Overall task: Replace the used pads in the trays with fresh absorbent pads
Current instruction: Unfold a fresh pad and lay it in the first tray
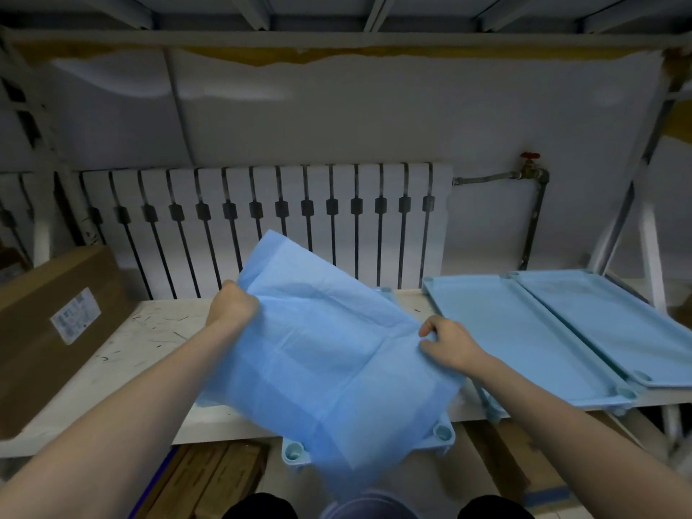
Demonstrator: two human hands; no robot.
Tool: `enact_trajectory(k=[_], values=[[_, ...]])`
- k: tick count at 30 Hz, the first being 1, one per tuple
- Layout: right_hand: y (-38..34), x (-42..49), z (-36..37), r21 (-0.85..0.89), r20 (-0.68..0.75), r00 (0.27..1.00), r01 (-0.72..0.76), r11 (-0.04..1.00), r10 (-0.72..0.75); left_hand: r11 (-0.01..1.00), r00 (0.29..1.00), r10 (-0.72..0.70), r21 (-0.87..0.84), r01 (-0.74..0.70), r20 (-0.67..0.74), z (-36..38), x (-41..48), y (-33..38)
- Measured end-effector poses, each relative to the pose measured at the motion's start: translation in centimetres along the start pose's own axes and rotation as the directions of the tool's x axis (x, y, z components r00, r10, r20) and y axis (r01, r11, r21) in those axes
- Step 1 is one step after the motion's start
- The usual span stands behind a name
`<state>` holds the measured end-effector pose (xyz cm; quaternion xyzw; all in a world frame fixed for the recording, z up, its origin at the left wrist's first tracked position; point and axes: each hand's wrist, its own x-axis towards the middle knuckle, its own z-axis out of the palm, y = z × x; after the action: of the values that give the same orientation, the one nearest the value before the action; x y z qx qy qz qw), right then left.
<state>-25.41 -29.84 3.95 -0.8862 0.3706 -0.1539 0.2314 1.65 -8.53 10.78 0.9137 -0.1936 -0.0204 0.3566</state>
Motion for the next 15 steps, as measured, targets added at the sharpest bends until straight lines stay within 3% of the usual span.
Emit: enact_trajectory(k=[3,8,12,15], values=[[-0.5,0.3,0.1,-0.1,-0.015,1.0,-0.018,0.995,0.016,0.999,0.999,-0.014,0.042,0.013,0.031,0.1,0.6,-0.9],[-1.8,1.1,-1.2,-0.379,-0.154,0.987,-0.022,0.925,-0.039,0.994,0.99,-0.056,0.099,0.043,0.126,0.0,0.4,-1.3],[-3.1,1.8,-0.9,-0.587,-0.099,0.993,0.0,0.81,-0.071,0.992,0.989,-0.067,0.119,0.051,0.132,0.3,0.3,-2.0],[-2.9,1.6,0.3,-0.675,0.031,0.996,0.086,0.733,-0.088,0.993,0.981,-0.061,0.107,0.042,0.182,1.2,-0.4,-1.9]])
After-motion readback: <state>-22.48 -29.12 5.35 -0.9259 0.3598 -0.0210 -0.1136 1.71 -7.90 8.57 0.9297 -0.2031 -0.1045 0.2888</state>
